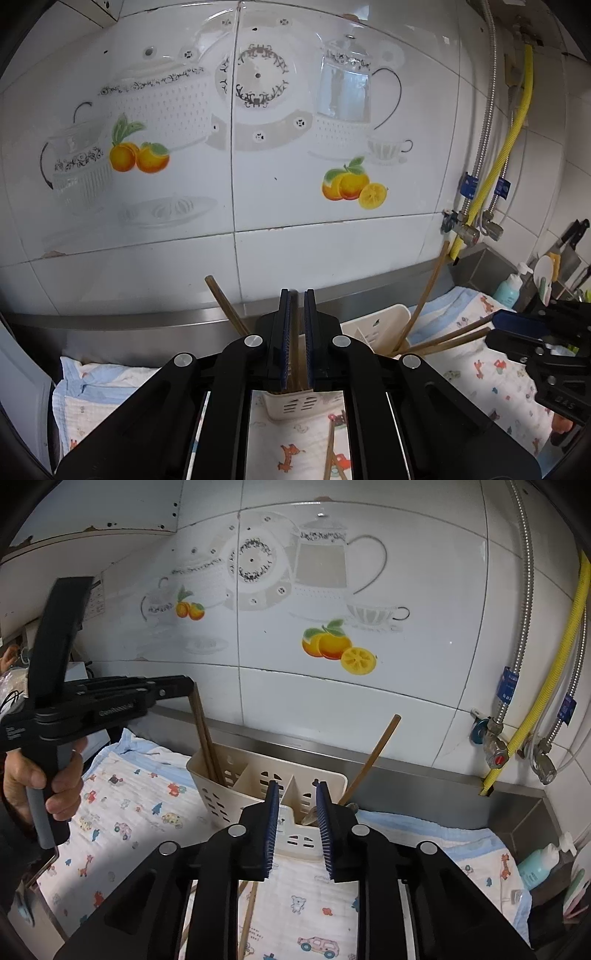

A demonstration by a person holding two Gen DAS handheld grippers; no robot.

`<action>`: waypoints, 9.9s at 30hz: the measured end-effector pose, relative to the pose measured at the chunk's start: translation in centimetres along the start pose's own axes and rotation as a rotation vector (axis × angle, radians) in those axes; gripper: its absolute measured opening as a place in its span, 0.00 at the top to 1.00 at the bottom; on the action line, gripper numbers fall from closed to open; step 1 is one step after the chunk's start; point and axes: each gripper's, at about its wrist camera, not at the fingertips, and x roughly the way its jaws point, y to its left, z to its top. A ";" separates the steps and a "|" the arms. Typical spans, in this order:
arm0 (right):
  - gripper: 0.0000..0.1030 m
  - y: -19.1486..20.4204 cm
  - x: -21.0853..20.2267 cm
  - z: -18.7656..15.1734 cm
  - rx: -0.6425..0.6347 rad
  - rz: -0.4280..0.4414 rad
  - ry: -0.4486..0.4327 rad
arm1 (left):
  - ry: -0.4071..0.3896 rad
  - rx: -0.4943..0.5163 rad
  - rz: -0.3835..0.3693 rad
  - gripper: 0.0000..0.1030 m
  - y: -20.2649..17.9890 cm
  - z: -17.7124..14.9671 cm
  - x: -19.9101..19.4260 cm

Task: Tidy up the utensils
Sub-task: 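Lower both held chopsticks into the holder and open both tools, then withdraw both open tools back over the remaining loose chopsticks, then close the left tool on a chopstick while the right tool grasps another, then raise the left tool's chopstick over the holder while the right tool lifts its own, then lower both chopsticks into the holder, open both tools and withdraw, then lower both open tools over the two loose chopsticks on the cloth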

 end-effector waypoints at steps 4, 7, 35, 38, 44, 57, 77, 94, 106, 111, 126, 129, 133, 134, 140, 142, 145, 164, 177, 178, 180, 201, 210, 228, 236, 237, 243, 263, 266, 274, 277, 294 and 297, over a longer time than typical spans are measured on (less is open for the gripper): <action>0.74 0.4 -0.8 -0.4 0.001 0.008 -0.016 | -0.004 -0.005 -0.008 0.92 0.0 -0.1 -0.5; 0.73 0.9 -1.5 -1.0 -0.003 0.009 -0.028 | -0.008 0.004 -0.005 0.91 -0.2 -0.2 -1.0; 0.63 3.3 -3.5 -13.1 0.075 -0.015 0.053 | 0.075 0.069 -0.017 0.80 -2.4 -11.7 -6.0; 0.63 3.7 -3.5 -14.4 0.080 -0.015 0.068 | 0.112 0.068 -0.021 0.80 -2.1 -13.8 -6.0; 0.63 4.5 -3.1 -16.9 0.100 -0.003 0.101 | 0.168 0.074 -0.014 0.80 -1.9 -17.4 -6.2; 0.63 5.4 -2.5 -19.9 0.138 0.006 0.153 | 0.262 0.041 -0.018 0.80 -1.6 -22.8 -5.9; 0.76 5.8 0.4 -23.5 0.193 0.057 0.248 | 0.338 0.019 -0.050 0.80 -1.0 -25.8 -4.6; 0.92 6.4 2.2 -24.2 0.180 0.016 0.266 | 0.378 0.031 -0.050 0.80 -1.0 -27.0 -2.4; 0.93 6.5 2.4 -24.3 0.175 0.006 0.260 | 0.377 0.057 -0.044 0.82 -1.6 -27.0 -1.5; 0.93 6.6 2.3 -24.2 0.179 0.008 0.256 | 0.387 0.084 -0.015 0.92 -2.2 -26.9 -1.3; 0.93 5.6 -2.3 -19.9 0.157 0.004 0.120 | 0.327 0.064 -0.085 0.95 -2.1 -24.0 -4.0; 0.93 5.4 -3.2 -18.6 0.152 0.011 0.084 | 0.303 0.059 -0.087 0.95 -2.1 -23.1 -4.8; 0.93 5.3 -4.1 -17.0 0.141 0.013 0.052 | 0.270 0.032 -0.098 0.95 -1.9 -21.9 -5.5; 0.93 5.2 -4.2 -16.6 0.139 0.014 0.045 | 0.260 0.028 -0.100 0.95 -1.8 -21.6 -5.7; 0.93 5.3 -4.8 -14.3 0.109 0.023 0.009 | 0.210 0.023 -0.109 0.95 -1.8 -19.8 -6.2; 0.93 5.3 -4.9 -13.6 0.098 0.026 -0.001 | 0.192 0.023 -0.112 0.95 -1.9 -18.9 -6.2; 0.93 5.3 -4.7 -12.3 0.079 0.029 -0.008 | 0.174 0.021 -0.115 0.95 -1.9 -17.7 -6.1; 0.93 2.6 -7.9 -0.8 -0.013 0.057 -0.094 | 0.059 0.101 -0.099 0.95 -2.3 -8.8 -7.2; 0.93 0.7 -8.5 3.5 -0.039 0.001 -0.115 | -0.114 0.151 -0.052 0.95 -3.7 -0.6 -10.0; 0.93 0.6 -8.3 3.6 -0.038 -0.001 -0.113 | -0.126 0.154 -0.048 0.95 -3.7 -0.1 -10.1; 0.93 0.5 -7.7 3.9 -0.041 -0.010 -0.102 | -0.147 0.157 -0.038 0.95 -4.0 1.0 -10.1; 0.93 -1.3 -1.5 4.0 -0.002 0.018 0.039 | -0.112 0.042 0.039 0.95 -0.8 2.2 -2.0; 0.93 -1.2 0.3 3.7 0.002 0.018 0.070 | -0.067 0.025 0.028 0.95 0.0 1.2 -0.3; 0.92 -1.2 1.1 3.6 0.014 0.012 0.068 | -0.022 0.018 0.033 0.93 0.6 0.2 0.1; 0.84 -0.6 -1.1 3.2 0.014 -0.005 0.021 | -0.032 0.025 0.037 0.86 0.5 -0.6 -1.8; 0.83 -0.5 -1.3 3.0 0.018 -0.003 0.017 | -0.036 0.023 0.036 0.80 0.5 -0.8 -2.1; 0.83 0.3 -2.7 0.4 0.060 0.012 0.011 | -0.039 0.020 0.040 0.79 0.5 -2.7 -4.2; 0.83 6.9 -0.8 -13.9 0.128 0.015 0.133 | 0.007 -0.078 0.099 0.44 3.1 -11.9 -8.0; 0.83 7.8 0.0 -15.4 0.136 0.007 0.156 | 0.010 -0.082 0.104 0.42 3.0 -12.9 -8.2; 0.83 9.4 2.0 -17.8 0.167 0.015 0.206 | 0.023 -0.086 0.104 0.38 2.7 -15.0 -8.4; 0.83 9.6 2.6 -18.4 0.194 0.038 0.221 | 0.024 -0.083 0.108 0.36 2.7 -15.4 -8.5; 0.83 9.9 5.2 -19.6 0.241 0.019 0.275 | 0.043 -0.120 0.104 0.35 3.4 -17.0 -8.3; 0.83 9.9 5.4 -19.7 0.250 0.019 0.280 | 0.048 -0.123 0.102 0.35 3.4 -17.3 -8.2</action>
